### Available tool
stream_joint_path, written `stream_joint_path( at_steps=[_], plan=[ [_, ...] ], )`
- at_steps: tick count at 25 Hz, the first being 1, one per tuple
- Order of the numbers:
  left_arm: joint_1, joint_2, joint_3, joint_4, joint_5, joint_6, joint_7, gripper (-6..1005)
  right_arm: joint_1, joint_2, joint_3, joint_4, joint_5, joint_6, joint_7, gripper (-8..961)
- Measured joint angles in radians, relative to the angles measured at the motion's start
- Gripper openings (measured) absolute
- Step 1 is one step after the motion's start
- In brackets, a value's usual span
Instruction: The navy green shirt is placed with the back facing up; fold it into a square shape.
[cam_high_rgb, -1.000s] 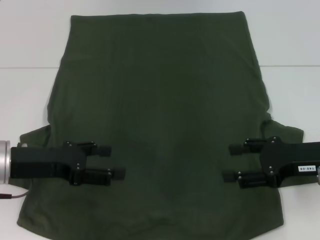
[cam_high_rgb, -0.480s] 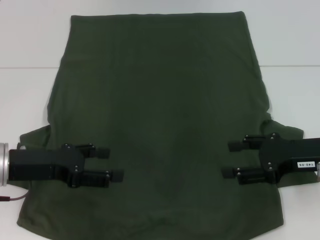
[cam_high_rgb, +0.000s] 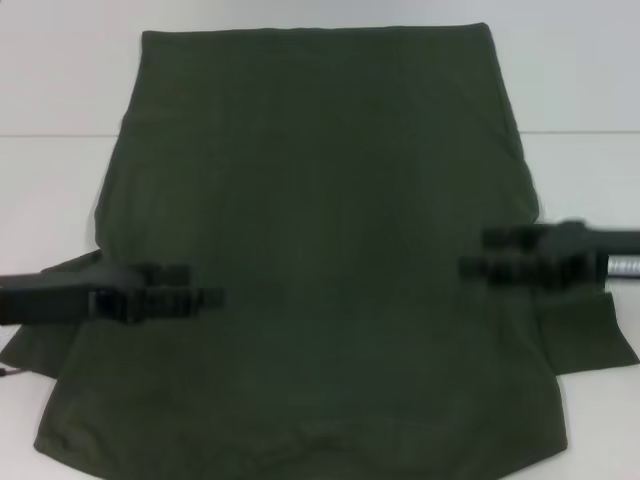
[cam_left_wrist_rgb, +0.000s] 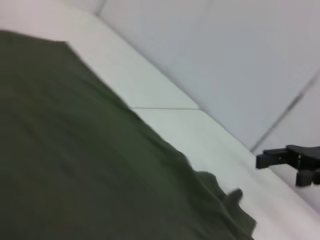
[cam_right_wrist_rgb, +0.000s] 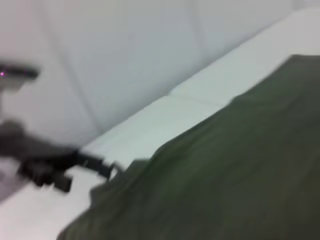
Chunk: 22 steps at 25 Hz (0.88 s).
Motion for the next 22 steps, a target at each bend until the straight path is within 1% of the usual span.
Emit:
stream_joint_path(
  at_steps=[1, 3, 4, 5, 7, 8, 9, 11, 13, 15, 18, 21, 22],
  plan=[
    [-0.001, 0.008, -0.003, 0.004, -0.001, 0.0, -0.043, 934, 0.013, -0.008, 0.01, -0.001, 0.0, 0.008, 0.058, 826],
    [-0.001, 0.022, -0.005, 0.011, -0.003, 0.001, -0.12, 934, 0.041, -0.031, 0.015, -0.003, 0.0, 0.02, 0.178, 826],
    [-0.002, 0.024, -0.007, 0.012, -0.003, 0.0, -0.144, 934, 0.057, -0.044, 0.016, -0.003, 0.0, 0.03, 0.237, 826],
    [-0.003, 0.034, -0.017, 0.015, -0.001, -0.004, -0.208, 934, 0.076, -0.062, 0.017, 0.003, 0.0, 0.043, 0.309, 826],
    [-0.004, 0.047, -0.037, 0.015, 0.002, -0.009, -0.275, 934, 0.11, -0.095, 0.014, 0.02, -0.005, 0.068, 0.402, 825],
    [-0.003, 0.051, -0.048, 0.015, 0.002, -0.011, -0.301, 934, 0.123, -0.108, 0.012, 0.032, -0.009, 0.083, 0.428, 825],
    [0.0, 0.055, -0.064, 0.015, 0.002, -0.013, -0.324, 934, 0.143, -0.129, 0.01, 0.049, -0.016, 0.112, 0.465, 825],
    [0.005, 0.062, -0.096, 0.019, 0.002, -0.016, -0.355, 934, 0.174, -0.163, 0.008, 0.091, -0.034, 0.152, 0.509, 825],
    [0.013, 0.074, -0.124, 0.017, 0.006, -0.025, -0.395, 934, 0.201, -0.193, 0.006, 0.138, -0.047, 0.173, 0.529, 825],
    [0.021, 0.086, -0.132, 0.014, 0.026, -0.05, -0.448, 934, 0.228, -0.221, 0.005, 0.181, -0.061, 0.19, 0.55, 825],
    [0.029, 0.097, -0.133, 0.01, 0.05, -0.085, -0.505, 933, 0.262, -0.243, 0.005, 0.195, -0.114, 0.21, 0.602, 826],
    [0.027, 0.105, -0.133, -0.005, 0.068, -0.123, -0.541, 933, 0.296, -0.256, 0.005, 0.193, -0.172, 0.231, 0.654, 826],
    [0.02, 0.106, -0.133, -0.012, 0.086, -0.157, -0.552, 933, 0.305, -0.258, 0.005, 0.194, -0.185, 0.237, 0.665, 826]
  ],
)
